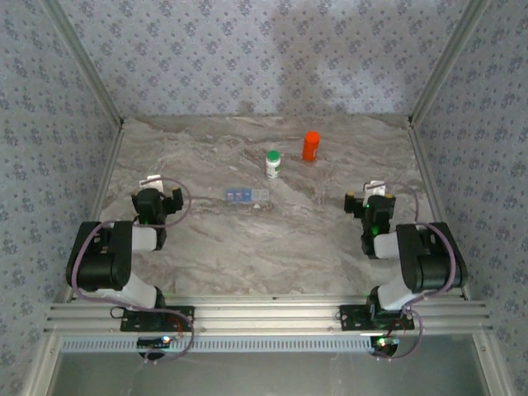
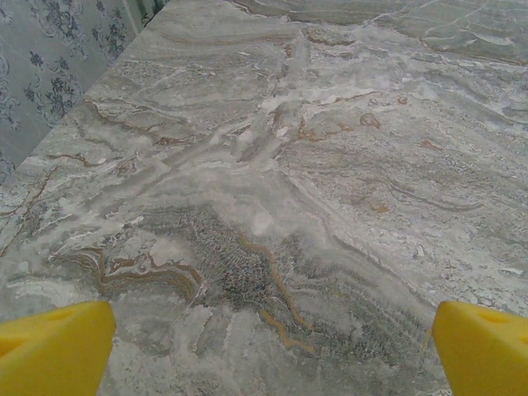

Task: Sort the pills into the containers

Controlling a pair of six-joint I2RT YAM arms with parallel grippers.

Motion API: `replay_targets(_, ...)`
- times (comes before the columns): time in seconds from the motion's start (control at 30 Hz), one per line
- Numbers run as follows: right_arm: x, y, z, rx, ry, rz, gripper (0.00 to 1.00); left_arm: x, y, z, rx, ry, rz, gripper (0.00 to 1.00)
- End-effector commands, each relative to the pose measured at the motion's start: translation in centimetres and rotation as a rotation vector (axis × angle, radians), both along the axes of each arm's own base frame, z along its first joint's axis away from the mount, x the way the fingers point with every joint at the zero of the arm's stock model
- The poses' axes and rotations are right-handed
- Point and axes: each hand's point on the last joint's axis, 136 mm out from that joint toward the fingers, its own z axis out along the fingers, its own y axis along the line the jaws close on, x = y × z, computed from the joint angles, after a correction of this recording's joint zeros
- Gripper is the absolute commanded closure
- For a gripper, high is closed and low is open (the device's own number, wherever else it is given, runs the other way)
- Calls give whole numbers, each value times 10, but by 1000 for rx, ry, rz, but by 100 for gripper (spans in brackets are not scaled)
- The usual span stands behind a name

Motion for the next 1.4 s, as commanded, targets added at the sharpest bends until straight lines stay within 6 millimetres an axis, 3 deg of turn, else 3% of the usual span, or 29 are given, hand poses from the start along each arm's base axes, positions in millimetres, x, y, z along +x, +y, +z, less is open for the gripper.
replay_targets(0.0,19,16,27,31,-100,144,0,7,-2,15,-4,-53,-6,1)
replay_targets(0.17,27,0,24,110,-40,101,0,7,-3,15,-3,-52,-8,2)
replay_targets(1.37,27,0,23,91,-32,87,0,9,-9,14,-7,-45,-50,2)
